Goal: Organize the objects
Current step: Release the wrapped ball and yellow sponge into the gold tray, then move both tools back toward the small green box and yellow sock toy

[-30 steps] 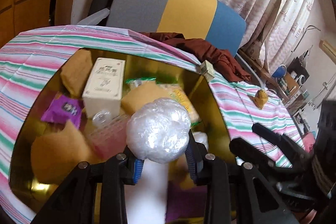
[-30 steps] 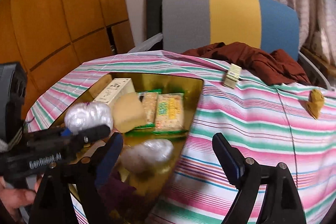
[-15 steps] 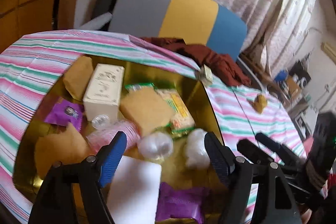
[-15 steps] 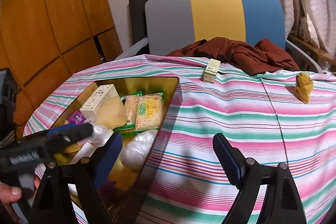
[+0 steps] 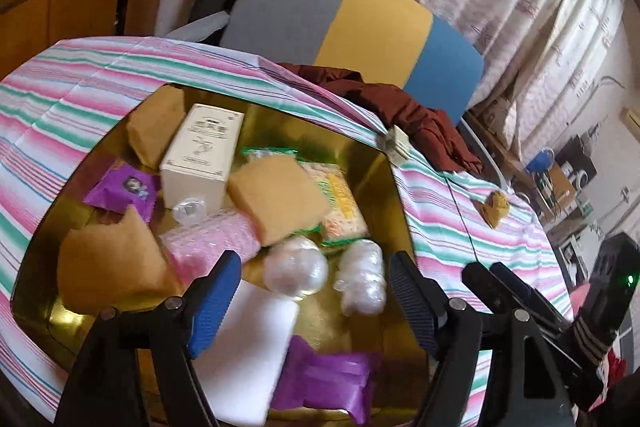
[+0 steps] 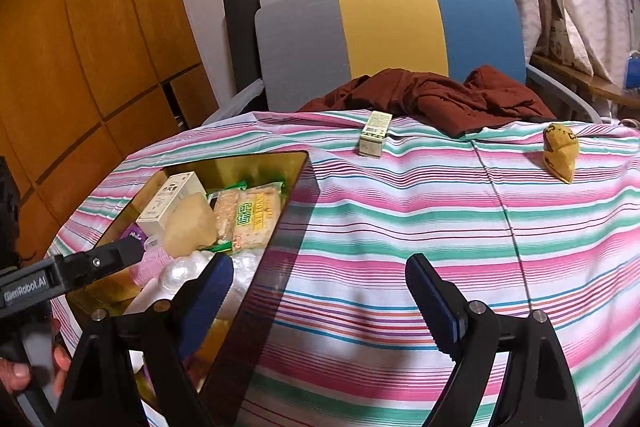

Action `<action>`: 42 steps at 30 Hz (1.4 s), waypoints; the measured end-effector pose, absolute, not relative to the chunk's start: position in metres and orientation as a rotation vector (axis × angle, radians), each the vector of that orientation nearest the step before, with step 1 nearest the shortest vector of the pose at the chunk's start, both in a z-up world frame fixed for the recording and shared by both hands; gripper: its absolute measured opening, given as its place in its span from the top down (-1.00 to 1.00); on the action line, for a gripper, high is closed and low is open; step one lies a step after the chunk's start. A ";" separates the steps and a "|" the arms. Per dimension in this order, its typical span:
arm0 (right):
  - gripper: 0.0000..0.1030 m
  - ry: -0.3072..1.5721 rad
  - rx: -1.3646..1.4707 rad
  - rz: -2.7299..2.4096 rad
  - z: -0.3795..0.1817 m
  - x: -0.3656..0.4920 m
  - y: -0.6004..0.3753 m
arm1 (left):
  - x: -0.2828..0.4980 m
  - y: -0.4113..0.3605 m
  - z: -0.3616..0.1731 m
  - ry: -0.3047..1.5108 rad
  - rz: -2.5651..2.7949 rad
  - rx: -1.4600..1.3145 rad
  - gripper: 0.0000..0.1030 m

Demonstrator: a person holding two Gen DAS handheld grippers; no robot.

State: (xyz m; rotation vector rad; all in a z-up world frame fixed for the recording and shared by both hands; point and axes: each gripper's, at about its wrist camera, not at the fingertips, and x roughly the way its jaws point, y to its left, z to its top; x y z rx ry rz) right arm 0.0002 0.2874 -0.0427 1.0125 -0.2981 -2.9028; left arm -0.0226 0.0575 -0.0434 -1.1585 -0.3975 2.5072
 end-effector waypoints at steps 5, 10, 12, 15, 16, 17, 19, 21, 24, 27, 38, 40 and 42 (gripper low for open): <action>-0.74 -0.323 1.029 -2.921 -0.045 0.000 0.298 | -0.011 0.089 -0.039 -0.257 2.446 -1.138 -0.52; -0.75 -0.328 1.047 -2.960 -0.045 -0.002 0.319 | -0.005 0.116 -0.040 -0.194 2.372 -1.145 -0.52; -0.76 -0.323 1.062 -2.989 -0.045 -0.003 0.331 | -0.004 0.125 -0.042 -0.171 2.352 -1.154 -0.52; -0.76 -0.335 1.099 -3.026 -0.046 -0.006 0.352 | -0.002 0.135 -0.043 -0.147 2.334 -1.160 -0.52; -0.76 -0.342 1.103 -3.033 -0.047 -0.006 0.357 | -0.002 0.138 -0.043 -0.138 2.327 -1.161 -0.52; -0.76 -0.349 1.108 -3.046 -0.047 -0.006 0.364 | -0.002 0.142 -0.043 -0.129 2.320 -1.160 -0.52; -0.76 -0.358 1.118 -3.067 -0.049 -0.007 0.377 | -0.004 0.151 -0.042 -0.108 2.305 -1.157 -0.52; -0.76 -0.363 1.131 -3.082 -0.052 -0.008 0.388 | -0.006 0.161 -0.041 -0.090 2.293 -1.157 -0.52; -0.76 -0.367 1.156 -3.101 -0.056 -0.011 0.404 | -0.009 0.174 -0.041 -0.074 2.273 -1.158 -0.52; -0.77 -0.364 1.179 -3.117 -0.060 -0.016 0.419 | -0.010 0.191 -0.043 -0.038 2.245 -1.165 -0.52; -0.77 -0.226 1.229 -3.173 -0.079 -0.049 0.469 | -0.025 0.235 -0.049 0.048 2.186 -1.186 -0.52; -0.77 -0.225 1.234 -3.155 -0.081 -0.059 0.478 | -0.029 0.238 -0.049 0.053 2.187 -1.189 -0.52; -0.77 -0.203 1.251 -3.147 -0.082 -0.068 0.486 | -0.032 0.242 -0.049 0.058 2.188 -1.190 -0.52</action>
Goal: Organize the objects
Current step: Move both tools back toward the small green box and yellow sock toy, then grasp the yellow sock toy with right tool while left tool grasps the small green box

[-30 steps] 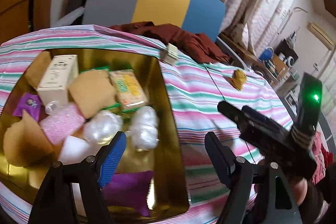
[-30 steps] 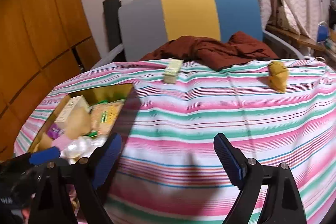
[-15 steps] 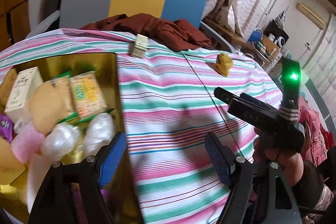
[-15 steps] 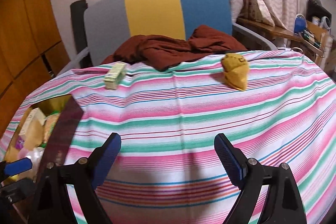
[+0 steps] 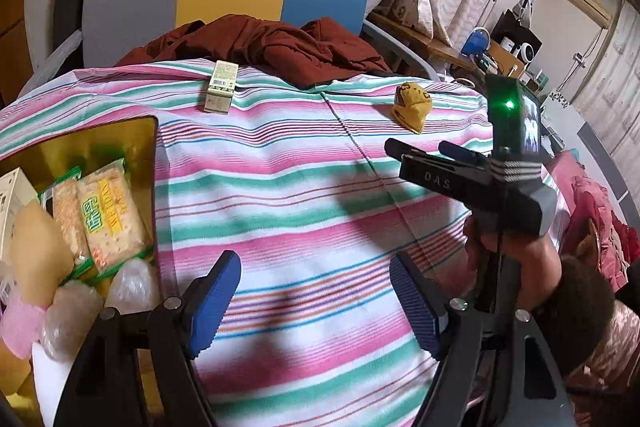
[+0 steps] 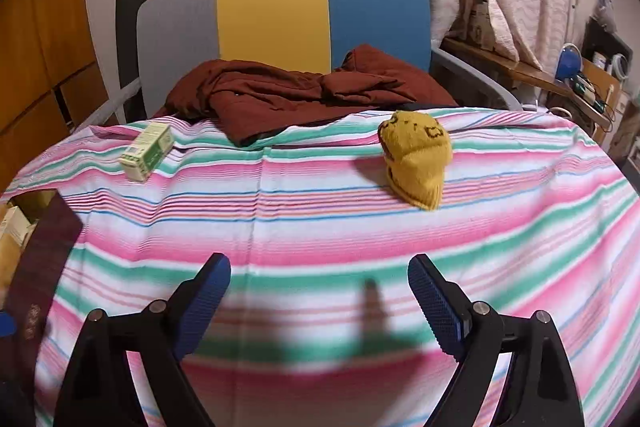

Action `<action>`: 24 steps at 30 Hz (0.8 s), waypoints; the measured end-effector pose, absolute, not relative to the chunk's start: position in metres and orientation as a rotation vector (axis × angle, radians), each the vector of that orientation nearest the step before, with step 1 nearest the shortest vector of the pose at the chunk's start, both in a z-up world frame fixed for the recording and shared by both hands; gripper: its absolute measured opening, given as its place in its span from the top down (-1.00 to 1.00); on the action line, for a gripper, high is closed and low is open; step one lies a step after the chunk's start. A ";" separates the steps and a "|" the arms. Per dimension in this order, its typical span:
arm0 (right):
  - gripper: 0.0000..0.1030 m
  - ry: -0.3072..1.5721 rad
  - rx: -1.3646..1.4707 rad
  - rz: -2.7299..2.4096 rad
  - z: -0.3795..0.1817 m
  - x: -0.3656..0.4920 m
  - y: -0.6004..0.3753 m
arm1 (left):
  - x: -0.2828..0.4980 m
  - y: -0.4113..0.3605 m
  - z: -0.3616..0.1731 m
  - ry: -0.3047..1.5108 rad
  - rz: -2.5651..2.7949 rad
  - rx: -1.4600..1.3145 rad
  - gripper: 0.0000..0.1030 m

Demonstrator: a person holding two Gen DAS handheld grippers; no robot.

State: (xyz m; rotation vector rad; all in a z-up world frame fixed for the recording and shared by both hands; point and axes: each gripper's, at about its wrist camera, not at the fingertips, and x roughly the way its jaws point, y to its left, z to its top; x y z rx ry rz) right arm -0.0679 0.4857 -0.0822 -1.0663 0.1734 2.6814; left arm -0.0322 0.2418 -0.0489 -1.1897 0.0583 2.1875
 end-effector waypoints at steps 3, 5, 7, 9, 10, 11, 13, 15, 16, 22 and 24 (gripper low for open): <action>-0.77 0.165 -1.055 2.659 -0.080 -0.074 0.500 | -0.036 0.247 -0.047 0.064 2.187 -1.182 -0.52; -0.79 0.181 -1.023 2.612 -0.078 -0.077 0.517 | -0.040 0.250 -0.046 0.073 2.183 -1.177 -0.52; -0.81 0.238 -0.997 2.571 -0.076 -0.079 0.533 | -0.048 0.253 -0.045 0.072 2.193 -1.179 -0.52; -0.82 0.331 -0.968 2.531 -0.072 -0.084 0.556 | -0.057 0.252 -0.043 0.045 2.205 -1.180 -0.52; -0.82 0.391 -0.946 2.521 -0.070 -0.089 0.568 | -0.060 0.252 -0.041 0.038 2.212 -1.179 -0.52; -0.82 0.425 -0.930 2.521 -0.068 -0.093 0.576 | -0.064 0.252 -0.040 0.036 2.223 -1.179 -0.52; -0.82 0.488 -0.896 2.524 -0.066 -0.105 0.591 | -0.072 0.252 -0.038 0.032 2.240 -1.186 -0.52; -0.81 0.504 -0.900 2.533 -0.069 -0.116 0.596 | -0.079 0.251 -0.038 0.024 2.252 -1.199 -0.52; -0.81 0.499 -0.912 2.533 -0.073 -0.122 0.597 | -0.083 0.251 -0.039 0.022 2.254 -1.207 -0.52; -0.23 0.501 -1.009 2.527 -0.100 -0.139 0.599 | -0.105 0.256 -0.040 0.054 2.284 -1.208 -0.52; -0.06 0.506 -1.012 2.541 -0.103 -0.139 0.598 | -0.117 0.261 -0.040 0.057 2.285 -1.222 -0.52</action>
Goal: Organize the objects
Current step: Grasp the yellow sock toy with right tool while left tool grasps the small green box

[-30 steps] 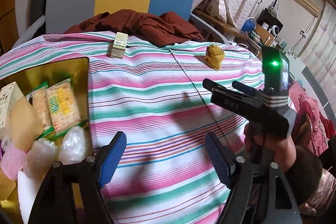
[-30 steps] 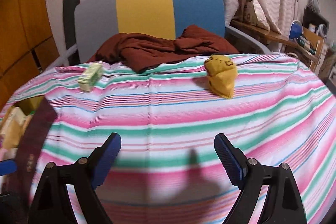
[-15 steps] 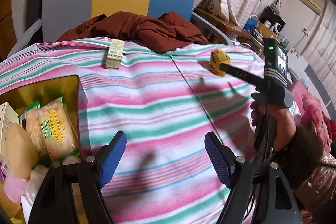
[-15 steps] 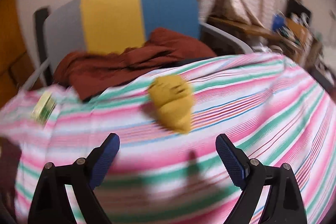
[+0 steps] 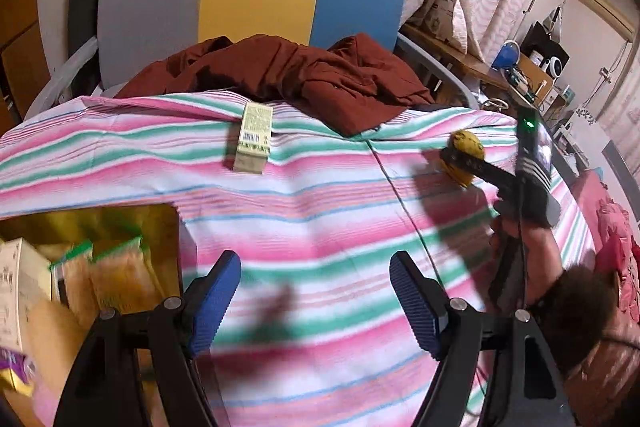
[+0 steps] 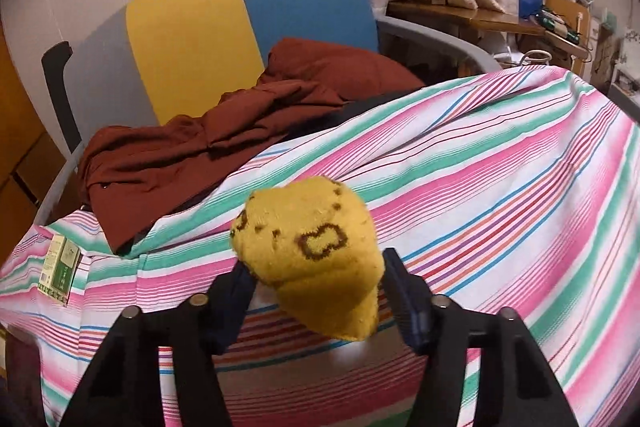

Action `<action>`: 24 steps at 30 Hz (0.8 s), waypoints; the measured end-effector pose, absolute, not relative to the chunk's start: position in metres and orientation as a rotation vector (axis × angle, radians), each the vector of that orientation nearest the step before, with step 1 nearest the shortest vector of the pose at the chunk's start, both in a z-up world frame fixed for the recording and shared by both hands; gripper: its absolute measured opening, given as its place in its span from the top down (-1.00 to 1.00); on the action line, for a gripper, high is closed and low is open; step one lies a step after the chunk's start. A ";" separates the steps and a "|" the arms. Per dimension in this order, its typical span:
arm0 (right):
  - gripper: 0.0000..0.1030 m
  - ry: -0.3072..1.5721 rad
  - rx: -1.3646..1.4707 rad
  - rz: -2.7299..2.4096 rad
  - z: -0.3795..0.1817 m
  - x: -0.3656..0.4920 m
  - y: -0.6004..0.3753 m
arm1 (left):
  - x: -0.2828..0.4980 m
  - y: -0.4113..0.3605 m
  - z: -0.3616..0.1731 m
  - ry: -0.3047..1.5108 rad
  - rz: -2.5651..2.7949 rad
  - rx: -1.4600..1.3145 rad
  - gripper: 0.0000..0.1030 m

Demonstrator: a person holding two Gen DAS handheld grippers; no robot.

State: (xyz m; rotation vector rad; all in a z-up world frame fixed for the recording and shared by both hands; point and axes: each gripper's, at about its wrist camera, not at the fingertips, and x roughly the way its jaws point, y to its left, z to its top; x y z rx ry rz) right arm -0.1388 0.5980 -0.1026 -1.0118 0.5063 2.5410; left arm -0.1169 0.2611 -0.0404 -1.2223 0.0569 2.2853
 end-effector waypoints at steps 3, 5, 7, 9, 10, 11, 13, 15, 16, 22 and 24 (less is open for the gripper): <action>0.18 0.498 -1.000 2.549 -0.104 -0.137 0.595 | -0.142 0.268 -0.044 0.023 2.295 -1.263 -0.52; 0.27 0.475 -1.003 2.556 -0.103 -0.135 0.591 | -0.156 0.273 -0.046 0.027 2.313 -1.282 -0.52; 0.29 0.452 -1.007 2.571 -0.101 -0.130 0.584 | -0.172 0.281 -0.048 0.070 2.335 -1.301 -0.52; 0.29 0.441 -1.010 2.577 -0.101 -0.122 0.579 | -0.186 0.291 -0.051 0.128 2.355 -1.302 -0.52; 0.29 0.439 -1.010 2.575 -0.100 -0.117 0.576 | -0.194 0.296 -0.053 0.161 2.365 -1.309 -0.52; 0.29 0.443 -1.008 2.570 -0.100 -0.110 0.574 | -0.201 0.300 -0.056 0.181 2.368 -1.314 -0.52; 0.29 0.456 -1.008 2.559 -0.100 -0.099 0.572 | -0.218 0.308 -0.064 0.222 2.374 -1.348 -0.52; 0.29 0.485 -1.002 2.535 -0.102 -0.086 0.571 | -0.230 0.312 -0.071 0.249 2.390 -1.367 -0.52; 0.29 0.498 -0.999 2.526 -0.103 -0.085 0.573 | -0.235 0.315 -0.074 0.268 2.403 -1.369 -0.52; 0.29 0.456 -0.993 2.503 -0.106 -0.085 0.569 | -0.253 0.314 -0.087 0.311 2.453 -1.381 -0.52; 0.29 0.450 -0.990 2.502 -0.106 -0.084 0.569 | -0.258 0.315 -0.091 0.310 2.458 -1.397 -0.52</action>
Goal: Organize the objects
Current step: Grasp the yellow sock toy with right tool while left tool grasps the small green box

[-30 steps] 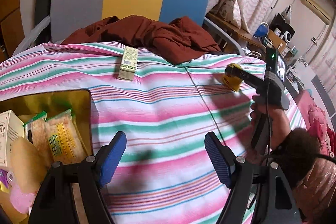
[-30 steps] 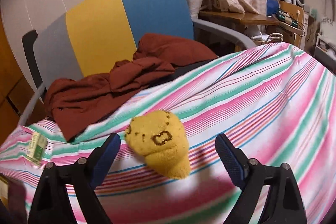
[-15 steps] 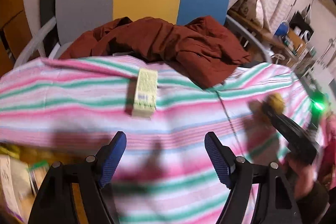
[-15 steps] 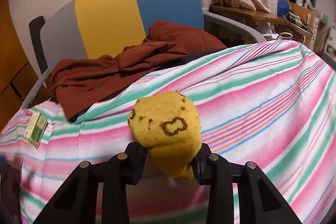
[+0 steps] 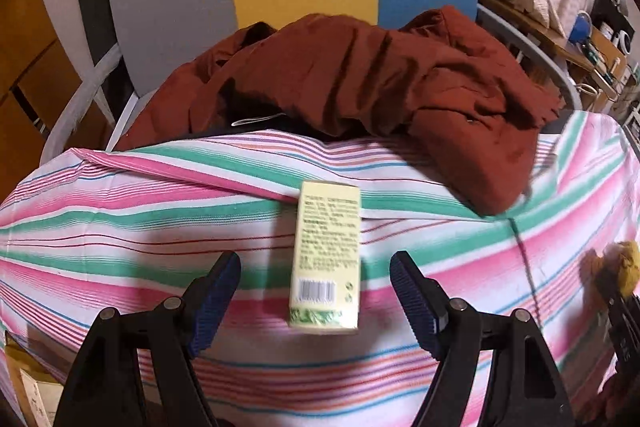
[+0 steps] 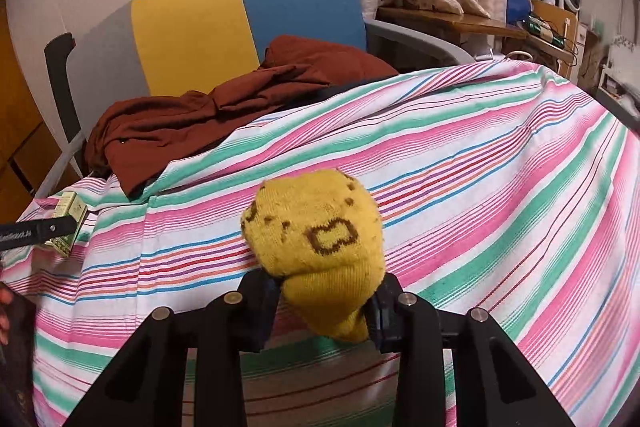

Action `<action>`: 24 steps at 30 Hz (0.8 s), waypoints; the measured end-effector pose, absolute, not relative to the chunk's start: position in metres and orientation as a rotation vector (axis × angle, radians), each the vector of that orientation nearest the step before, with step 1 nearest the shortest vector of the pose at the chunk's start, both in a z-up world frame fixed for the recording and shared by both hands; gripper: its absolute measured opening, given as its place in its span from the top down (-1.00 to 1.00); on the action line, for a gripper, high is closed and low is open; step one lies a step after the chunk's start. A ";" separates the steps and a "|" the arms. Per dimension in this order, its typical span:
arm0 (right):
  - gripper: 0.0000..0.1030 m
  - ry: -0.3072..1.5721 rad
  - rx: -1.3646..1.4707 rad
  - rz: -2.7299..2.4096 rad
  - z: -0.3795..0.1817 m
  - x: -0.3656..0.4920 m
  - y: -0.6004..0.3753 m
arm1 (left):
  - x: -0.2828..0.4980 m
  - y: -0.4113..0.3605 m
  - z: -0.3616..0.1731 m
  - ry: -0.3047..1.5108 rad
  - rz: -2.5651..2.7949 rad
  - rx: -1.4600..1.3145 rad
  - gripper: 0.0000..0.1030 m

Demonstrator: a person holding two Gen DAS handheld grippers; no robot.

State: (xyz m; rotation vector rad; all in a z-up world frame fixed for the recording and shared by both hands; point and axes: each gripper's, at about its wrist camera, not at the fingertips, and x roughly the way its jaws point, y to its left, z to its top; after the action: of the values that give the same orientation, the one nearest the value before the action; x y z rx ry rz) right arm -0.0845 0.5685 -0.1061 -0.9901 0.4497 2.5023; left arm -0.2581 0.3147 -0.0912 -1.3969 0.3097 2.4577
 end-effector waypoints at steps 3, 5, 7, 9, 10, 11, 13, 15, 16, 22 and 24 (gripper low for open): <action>0.29 0.446 -0.988 2.496 -0.107 -0.085 0.568 | -0.264 0.320 -0.099 0.300 2.436 -1.410 -0.52; 0.29 0.443 -0.985 2.491 -0.107 -0.085 0.568 | -0.262 0.326 -0.101 0.306 2.429 -1.370 -0.51; 0.29 0.438 -0.986 2.485 -0.106 -0.085 0.568 | -0.257 0.333 -0.103 0.376 2.444 -1.307 -0.49; 0.29 0.428 -0.990 2.477 -0.107 -0.086 0.568 | -0.252 0.336 -0.104 0.394 2.458 -1.257 -0.39; 0.29 0.420 -0.995 2.474 -0.107 -0.087 0.567 | -0.252 0.335 -0.104 0.373 2.452 -1.256 -0.28; 0.29 0.414 -0.998 2.471 -0.107 -0.088 0.567 | -0.251 0.334 -0.104 0.349 2.448 -1.256 -0.15; 0.29 0.405 -0.999 2.468 -0.108 -0.088 0.566 | -0.248 0.334 -0.104 0.331 2.454 -1.245 -0.08; 0.29 0.402 -1.000 2.466 -0.108 -0.089 0.566 | -0.245 0.334 -0.105 0.343 2.468 -1.228 -0.08; 0.29 0.402 -0.999 2.466 -0.108 -0.089 0.566 | -0.243 0.334 -0.105 0.347 2.476 -1.219 -0.08; 0.29 0.399 -0.999 2.464 -0.108 -0.089 0.566 | -0.247 0.332 -0.107 0.307 2.472 -1.201 0.01; 0.29 0.402 -0.997 2.464 -0.108 -0.089 0.567 | -0.244 0.334 -0.107 0.330 2.477 -1.182 0.42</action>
State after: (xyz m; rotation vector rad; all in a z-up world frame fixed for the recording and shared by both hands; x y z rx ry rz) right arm -0.0891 0.5669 -0.1083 -0.9968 0.4015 2.4636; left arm -0.2440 0.3341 -0.1065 -1.1822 0.3304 2.4774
